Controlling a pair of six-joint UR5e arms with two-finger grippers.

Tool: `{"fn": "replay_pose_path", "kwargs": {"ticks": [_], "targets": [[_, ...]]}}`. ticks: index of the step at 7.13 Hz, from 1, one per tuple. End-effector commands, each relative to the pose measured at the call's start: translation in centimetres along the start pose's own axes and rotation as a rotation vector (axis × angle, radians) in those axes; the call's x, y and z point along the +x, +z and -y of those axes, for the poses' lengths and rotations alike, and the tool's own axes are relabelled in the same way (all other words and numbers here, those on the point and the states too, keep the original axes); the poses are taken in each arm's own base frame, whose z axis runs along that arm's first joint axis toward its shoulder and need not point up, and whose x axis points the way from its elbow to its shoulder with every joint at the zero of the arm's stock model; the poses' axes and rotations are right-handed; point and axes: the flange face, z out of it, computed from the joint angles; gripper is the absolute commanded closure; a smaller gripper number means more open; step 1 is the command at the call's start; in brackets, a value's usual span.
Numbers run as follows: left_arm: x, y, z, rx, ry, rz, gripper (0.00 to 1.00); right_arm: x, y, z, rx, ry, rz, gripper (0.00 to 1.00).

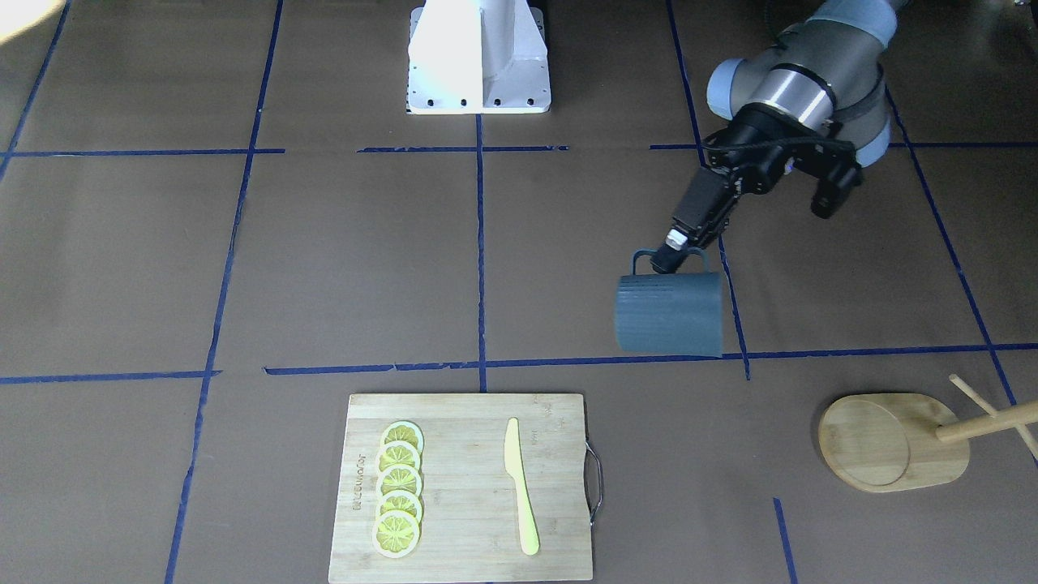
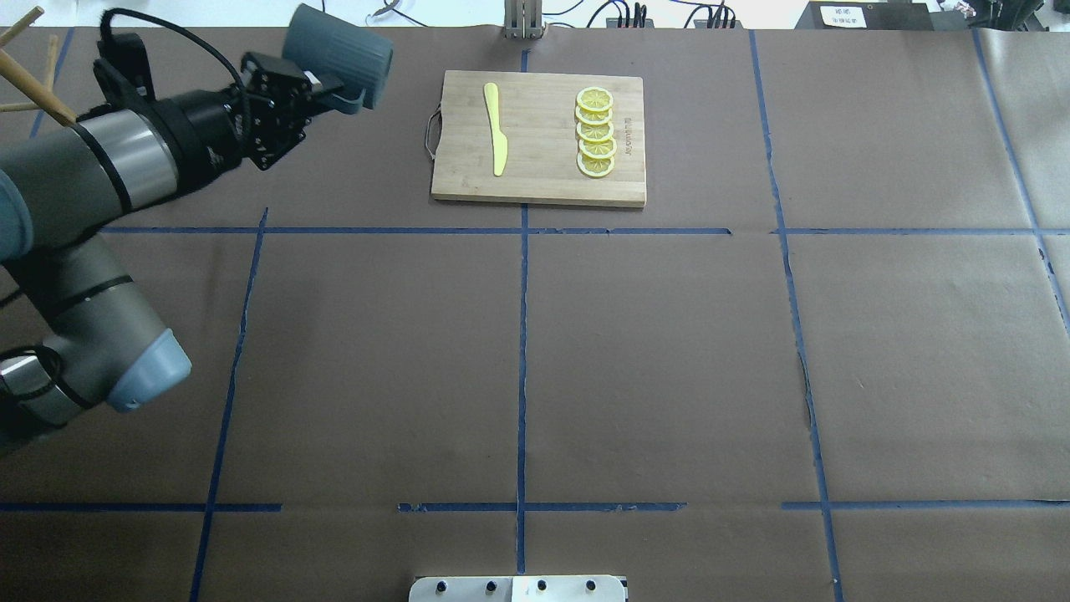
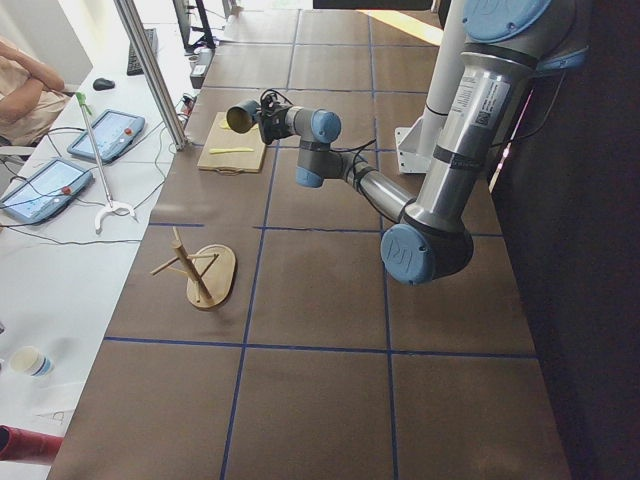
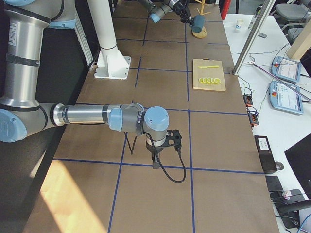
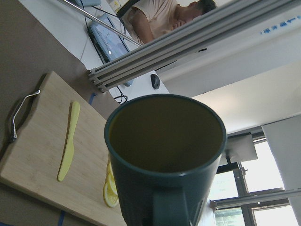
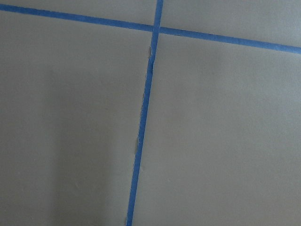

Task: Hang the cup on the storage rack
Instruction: 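Hook the mug handle onto a rack peg with the left gripper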

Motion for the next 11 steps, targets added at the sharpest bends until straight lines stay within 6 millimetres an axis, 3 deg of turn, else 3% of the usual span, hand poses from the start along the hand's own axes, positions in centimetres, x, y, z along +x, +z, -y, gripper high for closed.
{"fn": "replay_pose_path", "kwargs": {"ticks": [1,3,5,6,9,11], "targets": [[2.2,-1.6,5.8,0.076,-0.265,-0.025,1.0,0.0,0.0,0.0,0.001,-0.005,0.0,0.0],[2.2,-2.8,10.8,0.122,-0.451,-0.057,1.0,0.0,-0.1,0.0,0.002,-0.007,0.0,0.0],[-1.4,-4.8,18.6,0.16,-0.631,-0.134,1.0,-0.1,-0.1,0.0,0.004,-0.013,-0.002,0.0],[-3.4,-5.6,21.0,0.165,-0.705,-0.158,1.0,-0.2,-0.3,0.1,0.007,-0.014,-0.003,0.0],[-8.8,-7.5,25.2,0.171,-0.779,-0.184,1.0,-0.4,-0.6,0.4,0.039,-0.036,-0.013,0.0],[-10.4,-8.3,26.1,0.176,-0.788,-0.185,0.99,-0.4,-0.6,0.5,0.039,-0.036,-0.013,0.0]]}}
